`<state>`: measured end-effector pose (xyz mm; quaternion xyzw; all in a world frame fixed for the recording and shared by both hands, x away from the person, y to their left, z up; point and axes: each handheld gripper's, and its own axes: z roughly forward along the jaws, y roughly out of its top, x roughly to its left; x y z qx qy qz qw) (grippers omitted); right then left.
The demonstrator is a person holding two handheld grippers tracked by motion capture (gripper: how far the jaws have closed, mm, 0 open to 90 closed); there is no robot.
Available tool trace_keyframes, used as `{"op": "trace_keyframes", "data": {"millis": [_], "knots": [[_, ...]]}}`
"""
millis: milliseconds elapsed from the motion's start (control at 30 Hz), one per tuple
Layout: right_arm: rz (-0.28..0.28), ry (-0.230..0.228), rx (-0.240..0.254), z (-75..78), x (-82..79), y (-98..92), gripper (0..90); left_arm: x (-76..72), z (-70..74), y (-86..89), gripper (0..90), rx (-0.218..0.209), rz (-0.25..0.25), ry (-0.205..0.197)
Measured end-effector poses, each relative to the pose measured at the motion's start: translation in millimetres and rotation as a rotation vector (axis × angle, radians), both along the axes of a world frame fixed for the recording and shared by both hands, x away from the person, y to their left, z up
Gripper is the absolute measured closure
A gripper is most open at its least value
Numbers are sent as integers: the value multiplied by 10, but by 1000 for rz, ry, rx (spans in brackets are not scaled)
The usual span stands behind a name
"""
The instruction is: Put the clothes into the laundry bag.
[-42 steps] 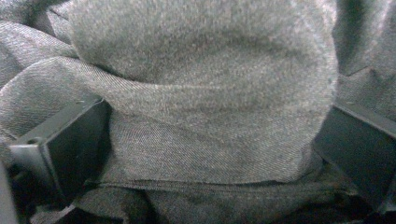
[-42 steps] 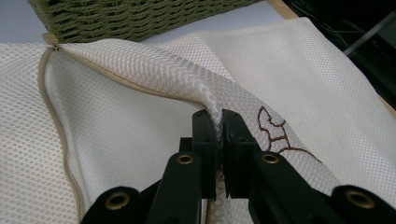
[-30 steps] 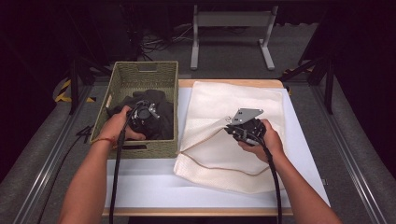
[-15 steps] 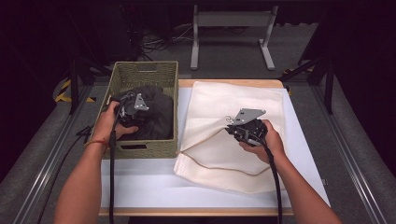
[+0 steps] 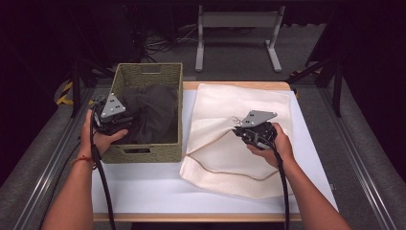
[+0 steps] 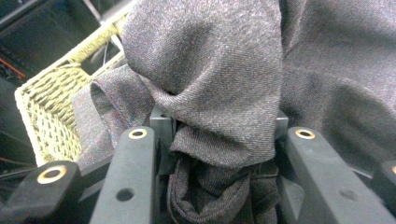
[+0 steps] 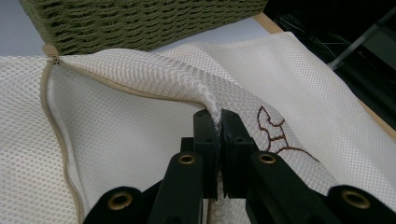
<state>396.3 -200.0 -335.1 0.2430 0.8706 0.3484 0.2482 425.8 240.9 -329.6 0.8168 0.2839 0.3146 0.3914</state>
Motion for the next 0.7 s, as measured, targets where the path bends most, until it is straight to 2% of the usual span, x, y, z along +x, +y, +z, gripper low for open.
{"op": "trace_keyframes", "data": {"millis": [67, 167, 267, 300, 333, 500, 700], "knots": [[0, -1, 1, -1, 1, 1, 870, -38, 10, 26, 615, -19, 4, -13], [1, -3, 8, -7, 4, 3, 870, -138, 34, 61, 617, -67, 10, -56], [-1, -3, 15, -11, 10, -1, 870, -213, 52, 83, 619, -119, 12, -68], [-1, -5, 17, -12, 13, -3, 871, -243, 68, 96, 619, -125, 14, -84], [-1, -7, 17, -8, 15, -6, 871, -270, 80, 105, 619, -140, 15, -79], [-7, -10, 21, 2, 13, 1, 871, -431, 152, 141, 620, -193, 19, -115], [-16, -21, 28, 20, 8, 7, 871, -560, 275, 168, 620, -233, 10, -151]]}}
